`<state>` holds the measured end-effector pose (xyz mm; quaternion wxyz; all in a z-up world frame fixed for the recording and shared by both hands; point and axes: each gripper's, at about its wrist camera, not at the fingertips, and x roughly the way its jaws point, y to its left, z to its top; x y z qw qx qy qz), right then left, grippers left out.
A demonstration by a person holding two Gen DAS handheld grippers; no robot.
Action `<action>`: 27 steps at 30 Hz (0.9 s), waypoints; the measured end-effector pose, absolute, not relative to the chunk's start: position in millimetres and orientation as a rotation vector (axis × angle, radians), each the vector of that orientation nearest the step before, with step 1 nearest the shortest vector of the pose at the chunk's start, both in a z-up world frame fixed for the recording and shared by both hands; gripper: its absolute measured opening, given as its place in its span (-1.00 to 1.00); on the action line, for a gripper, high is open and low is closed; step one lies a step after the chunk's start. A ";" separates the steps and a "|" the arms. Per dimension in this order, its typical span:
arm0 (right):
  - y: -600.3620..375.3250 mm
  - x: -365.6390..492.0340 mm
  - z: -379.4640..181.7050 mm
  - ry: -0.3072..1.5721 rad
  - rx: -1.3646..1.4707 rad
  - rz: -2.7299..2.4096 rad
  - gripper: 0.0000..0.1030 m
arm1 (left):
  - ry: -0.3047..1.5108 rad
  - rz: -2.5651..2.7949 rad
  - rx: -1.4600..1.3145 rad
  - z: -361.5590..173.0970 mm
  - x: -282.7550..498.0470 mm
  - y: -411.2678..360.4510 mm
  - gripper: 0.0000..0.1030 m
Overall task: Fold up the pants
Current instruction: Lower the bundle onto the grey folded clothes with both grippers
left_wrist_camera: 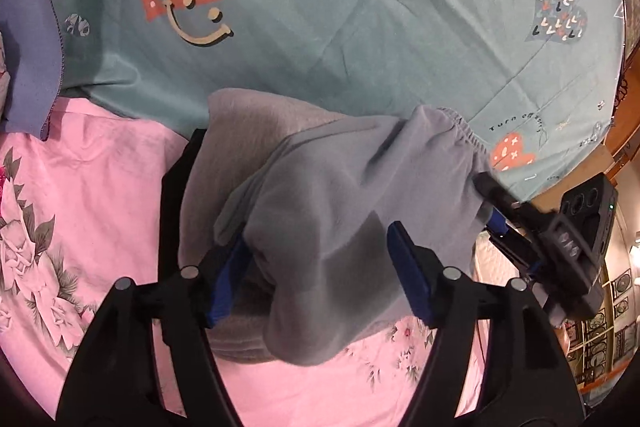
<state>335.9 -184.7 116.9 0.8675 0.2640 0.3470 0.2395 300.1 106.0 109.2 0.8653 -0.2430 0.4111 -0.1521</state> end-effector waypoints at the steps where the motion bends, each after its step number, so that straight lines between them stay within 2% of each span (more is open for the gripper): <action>1: -176.9 336.2 121.5 0.699 0.498 0.486 0.08 | 0.858 -0.299 -0.506 111.6 302.1 103.0 0.32; 2: -169.2 337.9 126.8 0.683 0.437 0.467 -0.05 | 0.854 -0.293 -0.507 112.4 304.5 101.9 0.24; 3: -161.7 340.0 129.8 0.686 0.382 0.445 -0.32 | 0.848 -0.284 -0.508 114.6 305.5 100.7 0.03; 5: -155.2 342.7 135.4 0.680 0.301 0.398 -0.56 | 0.839 -0.285 -0.519 118.6 306.7 101.2 -0.12; 6: -155.4 342.6 140.3 0.672 0.286 0.393 -0.70 | 0.838 -0.282 -0.524 119.4 310.2 103.6 -0.26; 9: -156.3 337.8 162.6 0.611 0.259 0.395 -0.82 | 0.817 -0.273 -0.529 133.6 315.1 107.7 -0.38; 13: -146.9 321.7 200.9 0.506 0.233 0.453 -0.87 | 0.726 -0.306 -0.515 161.8 298.8 112.7 -0.39; 16: -155.2 296.3 211.6 0.435 0.247 0.492 -0.88 | 0.707 -0.300 -0.436 160.4 285.3 115.4 -0.39; 19: -173.3 254.4 195.8 0.362 0.285 0.524 -0.88 | 0.806 -0.270 -0.355 131.5 288.6 112.5 -0.05; 21: -184.0 234.0 159.8 0.359 0.320 0.530 -0.88 | 0.860 -0.270 -0.352 115.6 291.7 113.9 0.34; 22: -189.0 232.2 140.5 0.374 0.331 0.490 -0.88 | 0.862 -0.270 -0.354 113.1 291.2 114.6 0.45; 23: -196.0 241.7 111.5 0.450 0.372 0.463 -0.88 | 0.862 -0.275 -0.348 112.7 290.9 113.5 0.68; 25: -214.0 261.1 64.5 0.598 0.494 0.414 -0.88 | 0.850 -0.300 -0.327 116.2 289.0 109.0 0.70; 27: -236.1 267.5 42.1 0.634 0.616 0.444 -0.81 | 0.817 -0.286 -0.298 122.8 286.1 105.1 0.71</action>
